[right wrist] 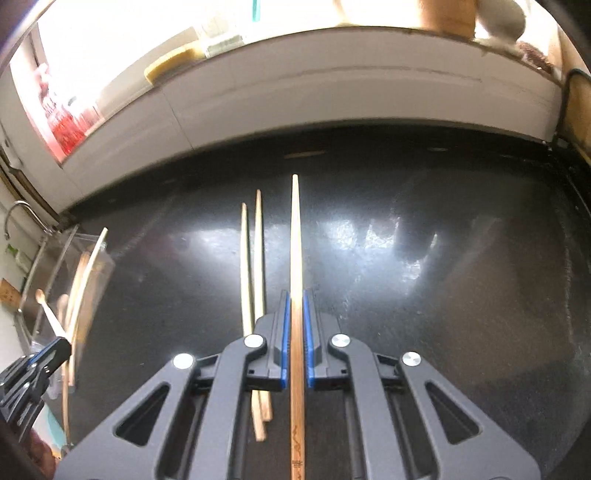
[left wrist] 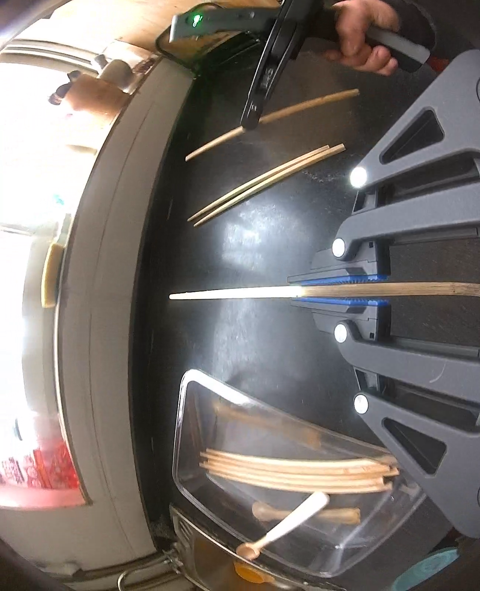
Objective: Organize utensils
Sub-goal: 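Grasp one chopstick with the left tool while the right tool grasps another, then carry both chopsticks into the clear tray and open both tools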
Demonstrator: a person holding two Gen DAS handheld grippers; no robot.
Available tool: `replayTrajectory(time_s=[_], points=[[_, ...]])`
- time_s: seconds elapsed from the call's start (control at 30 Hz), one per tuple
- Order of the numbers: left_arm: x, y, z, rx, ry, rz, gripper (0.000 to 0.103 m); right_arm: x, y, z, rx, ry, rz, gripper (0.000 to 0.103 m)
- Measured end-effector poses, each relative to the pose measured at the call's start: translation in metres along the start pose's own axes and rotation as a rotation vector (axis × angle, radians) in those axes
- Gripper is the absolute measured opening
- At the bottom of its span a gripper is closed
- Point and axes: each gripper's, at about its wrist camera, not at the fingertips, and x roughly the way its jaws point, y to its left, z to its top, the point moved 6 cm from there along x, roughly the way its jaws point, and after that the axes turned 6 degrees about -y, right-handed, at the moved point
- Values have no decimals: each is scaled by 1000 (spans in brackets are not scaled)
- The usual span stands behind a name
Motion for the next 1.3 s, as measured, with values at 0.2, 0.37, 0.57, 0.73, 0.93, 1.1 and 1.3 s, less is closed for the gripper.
replayTrajectory(time_s=[0.2,0.37,0.57,0.73,0.93,1.1,1.3], points=[[-24,18,14,-27,-37,21,6,-33,18,9,32,-18,90,8],[-43,50,23,-60,-50,86,6,-62,72,14,-27,-46,187,8],[-63,94,22,-120,-72,162,6,-77,155,14,-129,-30,331,8],[-80,125,22,-157,-87,208,6,-72,214,9,-171,7,425,8],[-94,157,23,-197,-95,235,6,-58,272,2,-171,67,504,8],[-94,175,23,-219,-91,245,6,-40,300,-3,-169,99,518,8],[-84,189,21,-243,-77,238,6,-18,322,-8,-168,133,518,8]])
